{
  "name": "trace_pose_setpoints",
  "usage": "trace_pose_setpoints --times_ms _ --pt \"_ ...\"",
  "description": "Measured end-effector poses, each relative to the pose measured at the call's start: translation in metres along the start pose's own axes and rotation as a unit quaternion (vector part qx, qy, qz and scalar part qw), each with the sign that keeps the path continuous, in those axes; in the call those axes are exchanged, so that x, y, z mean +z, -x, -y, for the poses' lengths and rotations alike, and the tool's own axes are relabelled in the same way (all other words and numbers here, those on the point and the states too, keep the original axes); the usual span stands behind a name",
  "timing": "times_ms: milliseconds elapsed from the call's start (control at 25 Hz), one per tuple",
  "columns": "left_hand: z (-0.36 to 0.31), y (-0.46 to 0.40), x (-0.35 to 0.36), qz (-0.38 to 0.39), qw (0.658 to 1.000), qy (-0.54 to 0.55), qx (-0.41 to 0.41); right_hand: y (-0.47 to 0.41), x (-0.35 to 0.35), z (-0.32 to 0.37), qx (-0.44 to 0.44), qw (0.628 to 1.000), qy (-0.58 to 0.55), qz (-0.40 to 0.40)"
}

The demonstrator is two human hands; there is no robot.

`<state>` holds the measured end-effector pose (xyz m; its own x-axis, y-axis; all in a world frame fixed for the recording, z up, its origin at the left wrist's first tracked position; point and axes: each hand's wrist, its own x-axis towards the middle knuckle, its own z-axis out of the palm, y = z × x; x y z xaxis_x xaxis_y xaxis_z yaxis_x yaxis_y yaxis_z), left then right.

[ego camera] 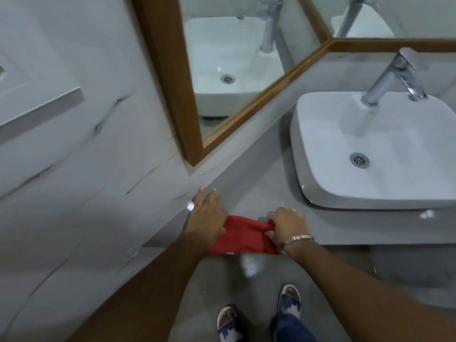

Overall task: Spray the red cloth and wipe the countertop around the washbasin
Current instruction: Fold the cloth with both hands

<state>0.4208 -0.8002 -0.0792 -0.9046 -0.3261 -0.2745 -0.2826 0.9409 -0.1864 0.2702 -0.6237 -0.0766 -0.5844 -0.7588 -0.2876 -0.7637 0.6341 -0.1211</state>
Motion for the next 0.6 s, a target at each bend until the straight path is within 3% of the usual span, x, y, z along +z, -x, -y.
trace_pose_setpoints --times_ms 80,160,240,400,600 --pt "0.001 -0.010 -0.014 -0.017 0.996 0.073 0.056 0.025 -0.006 -0.025 0.033 0.992 -0.119 0.007" --pt "-0.022 -0.022 -0.037 0.026 0.979 0.148 0.140 0.064 -0.013 -0.058 0.052 0.976 -0.211 0.013" --pt "-0.077 -0.040 -0.063 0.074 0.963 0.131 0.222 0.108 -0.021 -0.101 0.091 0.961 -0.259 -0.016" --pt "-0.203 -0.068 -0.100 0.066 0.931 0.133 0.333 0.197 -0.024 -0.194 0.204 0.937 -0.279 -0.042" --pt "-0.397 -0.087 -0.197 0.059 0.859 0.148 0.487 0.367 -0.024 -0.319 0.358 0.864 -0.337 -0.112"
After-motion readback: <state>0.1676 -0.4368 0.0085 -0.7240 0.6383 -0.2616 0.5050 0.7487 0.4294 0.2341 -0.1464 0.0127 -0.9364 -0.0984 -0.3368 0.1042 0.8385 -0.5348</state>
